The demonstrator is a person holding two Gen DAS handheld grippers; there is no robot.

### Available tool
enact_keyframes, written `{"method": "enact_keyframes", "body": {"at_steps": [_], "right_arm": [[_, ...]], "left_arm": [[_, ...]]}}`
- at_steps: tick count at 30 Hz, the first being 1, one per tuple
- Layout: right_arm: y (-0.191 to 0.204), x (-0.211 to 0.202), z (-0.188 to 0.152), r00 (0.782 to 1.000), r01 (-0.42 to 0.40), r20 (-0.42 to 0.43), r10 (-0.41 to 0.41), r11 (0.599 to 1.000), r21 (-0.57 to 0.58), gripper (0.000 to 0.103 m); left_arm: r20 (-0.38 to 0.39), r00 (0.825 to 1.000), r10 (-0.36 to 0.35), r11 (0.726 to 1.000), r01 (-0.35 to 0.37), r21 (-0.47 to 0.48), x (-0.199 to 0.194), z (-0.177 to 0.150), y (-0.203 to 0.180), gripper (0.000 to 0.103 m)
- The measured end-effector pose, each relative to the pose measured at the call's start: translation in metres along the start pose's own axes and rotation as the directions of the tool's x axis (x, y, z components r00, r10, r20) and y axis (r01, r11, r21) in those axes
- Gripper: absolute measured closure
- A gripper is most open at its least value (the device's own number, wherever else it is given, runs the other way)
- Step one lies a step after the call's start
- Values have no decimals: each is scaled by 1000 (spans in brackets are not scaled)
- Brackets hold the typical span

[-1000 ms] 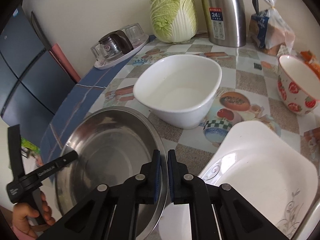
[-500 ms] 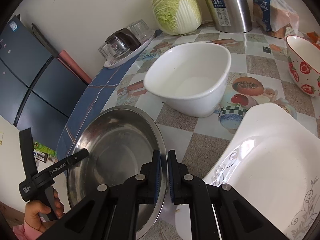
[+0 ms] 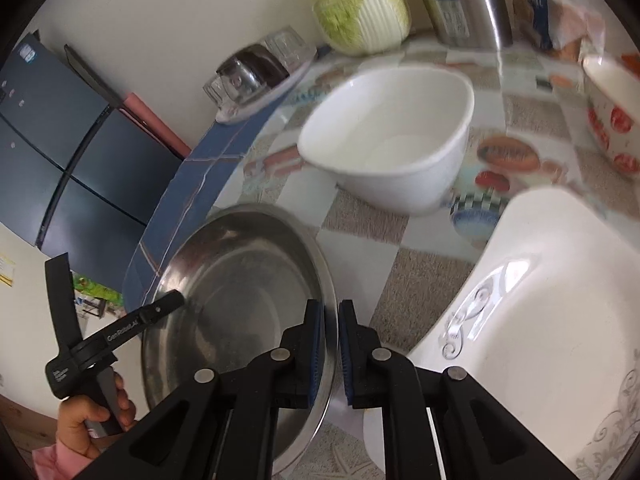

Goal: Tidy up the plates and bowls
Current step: 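Lift the steel tray off the table with both grippers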

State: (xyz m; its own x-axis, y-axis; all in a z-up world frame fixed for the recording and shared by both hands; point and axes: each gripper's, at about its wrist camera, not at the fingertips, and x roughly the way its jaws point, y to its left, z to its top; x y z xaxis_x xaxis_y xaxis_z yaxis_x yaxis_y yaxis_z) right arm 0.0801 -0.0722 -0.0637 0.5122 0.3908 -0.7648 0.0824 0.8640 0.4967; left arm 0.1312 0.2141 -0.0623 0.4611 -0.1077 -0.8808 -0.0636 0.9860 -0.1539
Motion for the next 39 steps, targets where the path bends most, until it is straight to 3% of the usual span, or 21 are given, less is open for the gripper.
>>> {"method": "enact_keyframes", "body": {"at_steps": [3,11,21,30,39], "right_arm": [[-3,7,-4,1000,-2,-25,3,1000,14,91],[6,3,-6,1000,21,11,-20,999,-31,94],[25,-31,-3,997,34,79,-27,995,-90,94],[14,-92,2,980,51,195,-37,996,-68,94],[-9,-159,3,944,109,319,-88,993,-49,94]], "left_arm": [[1,1000,4,1000,-4,6,0,-1,-2,70],[5,1000,-11,1000,11,13,-5,0,-1,71],[54,998,-24,1000,24,3,-56,13,-11,72],[129,989,-78,995,69,75,-107,24,-59,72],[154,978,-138,984,118,130,-130,18,-120,72]]}}
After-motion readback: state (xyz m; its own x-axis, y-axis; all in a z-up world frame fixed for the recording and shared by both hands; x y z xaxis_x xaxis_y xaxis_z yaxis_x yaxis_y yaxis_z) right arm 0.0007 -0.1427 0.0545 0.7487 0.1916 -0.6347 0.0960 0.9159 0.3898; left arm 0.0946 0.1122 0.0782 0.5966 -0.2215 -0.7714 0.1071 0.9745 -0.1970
